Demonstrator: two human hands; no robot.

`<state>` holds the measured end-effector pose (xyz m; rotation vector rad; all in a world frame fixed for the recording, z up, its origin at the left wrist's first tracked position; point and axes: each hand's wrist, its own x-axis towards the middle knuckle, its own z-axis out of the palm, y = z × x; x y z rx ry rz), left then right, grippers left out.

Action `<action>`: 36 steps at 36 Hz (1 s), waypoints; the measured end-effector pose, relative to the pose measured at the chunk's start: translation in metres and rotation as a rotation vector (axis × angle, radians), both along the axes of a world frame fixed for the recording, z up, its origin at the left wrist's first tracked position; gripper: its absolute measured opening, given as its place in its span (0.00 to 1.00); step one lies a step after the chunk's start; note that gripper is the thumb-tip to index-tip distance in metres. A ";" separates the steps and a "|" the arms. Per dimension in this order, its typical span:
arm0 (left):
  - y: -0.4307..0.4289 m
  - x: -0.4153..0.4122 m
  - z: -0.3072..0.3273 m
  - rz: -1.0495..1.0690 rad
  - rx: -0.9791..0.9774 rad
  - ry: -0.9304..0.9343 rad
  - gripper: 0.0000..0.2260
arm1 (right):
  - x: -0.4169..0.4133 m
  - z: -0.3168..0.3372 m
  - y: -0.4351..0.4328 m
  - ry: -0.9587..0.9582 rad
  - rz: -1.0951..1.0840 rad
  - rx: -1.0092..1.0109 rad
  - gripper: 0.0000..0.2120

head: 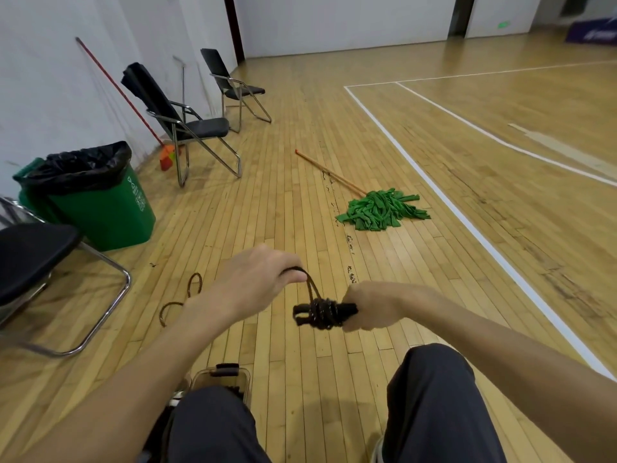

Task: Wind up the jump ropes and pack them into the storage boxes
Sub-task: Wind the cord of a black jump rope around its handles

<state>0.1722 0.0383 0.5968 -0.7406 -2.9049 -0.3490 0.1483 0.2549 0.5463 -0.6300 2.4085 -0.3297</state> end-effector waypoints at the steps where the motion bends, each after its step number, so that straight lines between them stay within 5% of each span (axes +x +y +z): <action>1: -0.002 -0.002 0.002 -0.015 0.010 -0.006 0.13 | 0.005 0.003 -0.001 -0.033 0.037 -0.024 0.11; 6: -0.013 -0.015 0.001 -0.033 0.059 -0.099 0.13 | 0.026 0.010 -0.014 -0.156 0.192 -0.127 0.09; 12: -0.025 -0.020 -0.010 0.030 0.343 -0.233 0.11 | 0.039 0.025 -0.023 -0.227 0.166 -0.358 0.07; 20: -0.034 -0.008 -0.040 0.075 0.769 -0.671 0.05 | 0.042 0.047 -0.028 0.021 0.037 -0.546 0.05; 24: -0.022 0.004 -0.051 0.190 0.866 -0.713 0.13 | 0.030 0.047 -0.027 0.171 -0.080 -0.574 0.10; 36: 0.009 0.024 -0.049 0.219 0.833 -0.710 0.26 | 0.023 0.034 -0.028 -0.015 -0.292 -0.794 0.06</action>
